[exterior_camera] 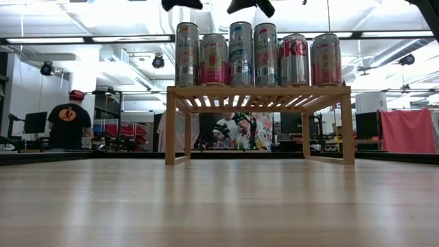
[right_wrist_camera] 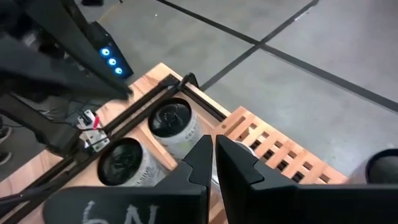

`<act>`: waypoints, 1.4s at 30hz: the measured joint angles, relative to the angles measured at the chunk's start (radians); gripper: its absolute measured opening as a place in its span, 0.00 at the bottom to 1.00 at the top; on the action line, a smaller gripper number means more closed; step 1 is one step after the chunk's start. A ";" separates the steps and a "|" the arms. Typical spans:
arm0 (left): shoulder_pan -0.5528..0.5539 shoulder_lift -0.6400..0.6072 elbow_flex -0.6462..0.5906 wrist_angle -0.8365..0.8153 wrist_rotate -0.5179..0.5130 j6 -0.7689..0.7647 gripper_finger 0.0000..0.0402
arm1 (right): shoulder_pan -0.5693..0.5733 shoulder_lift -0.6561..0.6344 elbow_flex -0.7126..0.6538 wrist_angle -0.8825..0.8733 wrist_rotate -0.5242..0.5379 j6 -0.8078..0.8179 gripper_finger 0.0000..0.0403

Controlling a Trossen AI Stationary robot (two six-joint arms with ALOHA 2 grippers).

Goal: Place canned beverage on shelf
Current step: Adjust the pink and white soda can on the back of the shelf

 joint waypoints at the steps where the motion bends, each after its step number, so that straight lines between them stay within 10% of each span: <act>1: 0.000 0.019 0.020 -0.041 0.001 -0.010 0.00 | 0.000 0.000 0.000 -0.006 0.002 0.000 0.03; 16: -0.024 0.231 0.381 -0.305 -0.011 -0.124 0.00 | -0.005 -0.058 0.000 -0.080 0.104 -0.024 0.03; 42: -0.044 0.379 0.409 -0.361 -0.141 -0.301 0.00 | -0.027 -0.202 0.000 -0.156 0.157 -0.141 0.03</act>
